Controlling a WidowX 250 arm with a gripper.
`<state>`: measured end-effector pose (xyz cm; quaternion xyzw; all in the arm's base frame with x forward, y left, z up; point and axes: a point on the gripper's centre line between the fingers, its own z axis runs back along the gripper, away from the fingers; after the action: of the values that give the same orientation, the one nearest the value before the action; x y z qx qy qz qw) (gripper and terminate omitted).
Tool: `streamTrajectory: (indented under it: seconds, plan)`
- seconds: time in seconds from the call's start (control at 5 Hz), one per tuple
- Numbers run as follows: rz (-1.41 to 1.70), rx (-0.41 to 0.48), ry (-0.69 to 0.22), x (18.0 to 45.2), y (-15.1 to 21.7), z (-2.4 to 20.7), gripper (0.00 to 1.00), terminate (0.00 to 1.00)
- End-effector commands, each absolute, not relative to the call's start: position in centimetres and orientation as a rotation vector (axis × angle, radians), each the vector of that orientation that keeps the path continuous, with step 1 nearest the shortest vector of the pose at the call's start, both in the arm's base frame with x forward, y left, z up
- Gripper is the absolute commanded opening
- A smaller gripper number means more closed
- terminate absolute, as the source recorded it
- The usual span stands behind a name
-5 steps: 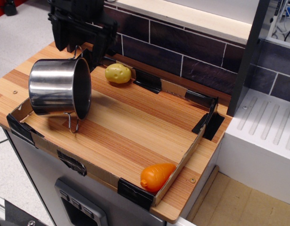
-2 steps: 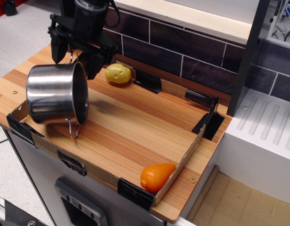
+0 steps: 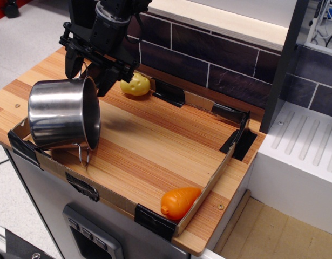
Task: Upright metal pot
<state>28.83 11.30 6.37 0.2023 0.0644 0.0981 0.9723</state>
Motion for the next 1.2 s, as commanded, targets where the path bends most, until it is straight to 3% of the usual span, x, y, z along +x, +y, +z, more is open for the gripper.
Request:
streamTrajectory:
  seconds: [0.0, 0.6, 0.8, 1.0]
  plan:
    - [0.216, 0.338, 0.041, 30.1, 11.9, 9.0, 0.00, 0.00]
    - [0.274, -0.105, -0.147, 32.4, 11.2, 12.5, 0.00, 0.00]
    - [0.319, -0.295, -0.231, 32.2, 11.6, 11.7, 0.00, 0.00]
    - [0.332, -0.414, -0.319, 32.0, 11.7, 10.9, 0.00, 0.00]
